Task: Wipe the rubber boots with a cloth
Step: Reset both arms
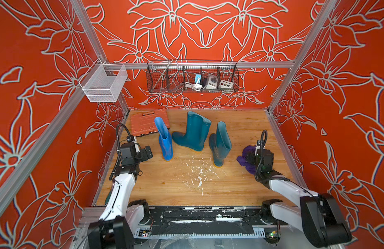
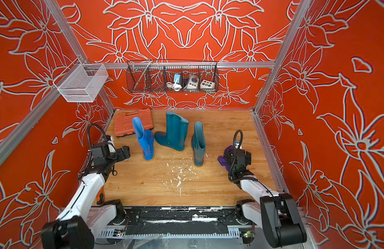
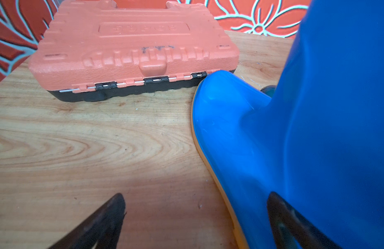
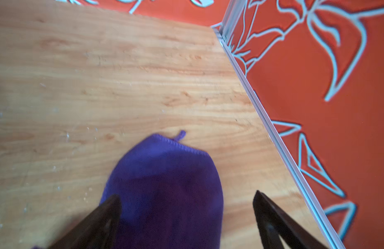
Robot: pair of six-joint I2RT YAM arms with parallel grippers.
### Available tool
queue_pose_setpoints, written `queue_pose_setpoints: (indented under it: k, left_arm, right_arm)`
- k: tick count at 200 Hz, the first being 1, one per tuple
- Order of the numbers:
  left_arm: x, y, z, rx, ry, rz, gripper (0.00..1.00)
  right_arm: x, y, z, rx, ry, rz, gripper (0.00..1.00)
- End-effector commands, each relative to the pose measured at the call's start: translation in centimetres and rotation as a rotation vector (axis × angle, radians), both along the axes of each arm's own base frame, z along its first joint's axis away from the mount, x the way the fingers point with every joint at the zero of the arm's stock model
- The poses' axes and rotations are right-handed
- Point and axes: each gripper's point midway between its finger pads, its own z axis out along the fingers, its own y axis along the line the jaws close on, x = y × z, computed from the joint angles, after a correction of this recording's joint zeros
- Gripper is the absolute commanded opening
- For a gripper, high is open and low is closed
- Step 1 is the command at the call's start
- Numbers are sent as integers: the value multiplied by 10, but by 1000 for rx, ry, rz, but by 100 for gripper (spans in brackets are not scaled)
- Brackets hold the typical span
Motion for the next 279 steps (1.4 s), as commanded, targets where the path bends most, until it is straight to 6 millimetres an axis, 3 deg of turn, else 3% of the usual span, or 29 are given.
queue_pose_setpoints:
  k: [1,23,44,59,107,125,279]
  left_arm:
    - [35,-18,14,-9,-141,-166,100]
    - [40,-22,14,-33,-217,-171,100]
    - [38,-20,10,-51,-289,-111,100]
    - [37,-23,3,-13,-304,-94,100]
    - [47,-58,-21,118,-276,-221,100]
    - [52,-56,-32,116,-260,-207,100]
    - [52,-53,-32,128,-246,-189,100]
  right_arm:
    - [19,5,28,28,-139,64,98]
    - [22,3,27,21,-176,70,98]
    - [29,-1,4,25,-170,55,98]
    - [37,1,2,10,-155,58,98]
    - [39,-4,0,22,-120,31,98]
    - [39,-5,1,22,-129,30,98]
    - [39,-4,0,22,-125,30,98]
